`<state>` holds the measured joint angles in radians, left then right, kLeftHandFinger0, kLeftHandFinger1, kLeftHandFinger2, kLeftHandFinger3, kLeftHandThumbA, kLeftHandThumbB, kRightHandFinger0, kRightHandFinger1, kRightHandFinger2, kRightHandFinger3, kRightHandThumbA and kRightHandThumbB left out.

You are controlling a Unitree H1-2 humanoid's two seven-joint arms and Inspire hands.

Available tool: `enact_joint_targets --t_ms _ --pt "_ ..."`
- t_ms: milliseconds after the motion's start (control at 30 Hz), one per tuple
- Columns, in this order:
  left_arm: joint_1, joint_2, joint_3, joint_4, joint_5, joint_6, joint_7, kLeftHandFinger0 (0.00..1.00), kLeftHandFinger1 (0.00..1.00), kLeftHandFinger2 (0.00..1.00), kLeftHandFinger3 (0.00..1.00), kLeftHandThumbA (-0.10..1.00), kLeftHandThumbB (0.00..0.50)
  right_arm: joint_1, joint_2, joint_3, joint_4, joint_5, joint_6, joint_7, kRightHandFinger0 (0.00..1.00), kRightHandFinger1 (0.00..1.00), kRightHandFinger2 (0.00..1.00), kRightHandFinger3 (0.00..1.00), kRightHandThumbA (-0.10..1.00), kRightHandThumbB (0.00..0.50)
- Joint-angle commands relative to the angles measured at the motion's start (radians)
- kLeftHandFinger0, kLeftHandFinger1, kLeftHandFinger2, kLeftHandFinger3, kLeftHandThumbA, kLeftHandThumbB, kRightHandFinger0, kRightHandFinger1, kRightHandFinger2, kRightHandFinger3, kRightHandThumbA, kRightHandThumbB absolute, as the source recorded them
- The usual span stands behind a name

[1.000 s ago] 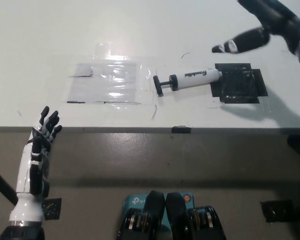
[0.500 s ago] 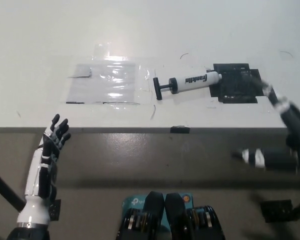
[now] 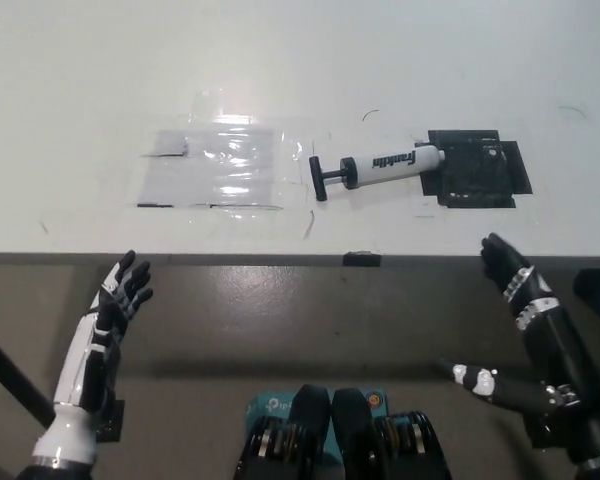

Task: The robot uses right hand to pick up a small white air pumper and uses its left hand to compress it, and then puts it on the desk

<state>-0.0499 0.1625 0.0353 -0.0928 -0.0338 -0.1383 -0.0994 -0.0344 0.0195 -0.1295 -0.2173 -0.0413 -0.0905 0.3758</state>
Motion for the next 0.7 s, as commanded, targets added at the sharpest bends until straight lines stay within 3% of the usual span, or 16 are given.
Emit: enact_joint_targets --t_ms 0,200,300,400,567,667 --pt "-0.021 0.023 -0.009 0.008 0.010 -0.073 -0.021 1.00 1.00 1.00 1.00 1.00 0.255 -0.034 0.010 0.019 0.079 0.007 -0.108 -0.080 1.00 1.00 1.00 1.00 1.00 0.170" --pt "0.032 0.045 -0.012 0.050 0.006 -0.112 -0.035 1.00 1.00 1.00 1.00 1.00 0.231 -0.010 0.006 0.058 0.170 -0.013 -0.166 -0.104 1.00 1.00 1.00 1.00 1.00 0.207" --pt "0.038 0.053 -0.005 0.089 0.018 -0.159 -0.025 1.00 1.00 1.00 1.00 1.00 0.223 0.017 -0.012 0.092 0.186 -0.055 -0.191 -0.111 1.00 1.00 1.00 1.00 1.00 0.198" --pt "0.043 0.057 -0.002 0.078 0.015 -0.148 -0.020 1.00 1.00 1.00 1.00 1.00 0.244 0.017 -0.024 0.113 0.197 -0.093 -0.216 -0.135 1.00 1.00 1.00 1.00 1.00 0.243" --pt "0.051 0.063 -0.001 0.068 0.009 -0.132 -0.018 1.00 1.00 1.00 1.00 1.00 0.243 0.017 -0.027 0.136 0.216 -0.087 -0.236 -0.155 1.00 1.00 1.00 1.00 1.00 0.253" --pt "0.058 0.064 -0.002 0.065 0.012 -0.143 -0.018 1.00 1.00 1.00 1.00 1.00 0.226 0.031 -0.027 0.149 0.195 -0.060 -0.219 -0.146 1.00 1.00 1.00 1.00 1.00 0.232"
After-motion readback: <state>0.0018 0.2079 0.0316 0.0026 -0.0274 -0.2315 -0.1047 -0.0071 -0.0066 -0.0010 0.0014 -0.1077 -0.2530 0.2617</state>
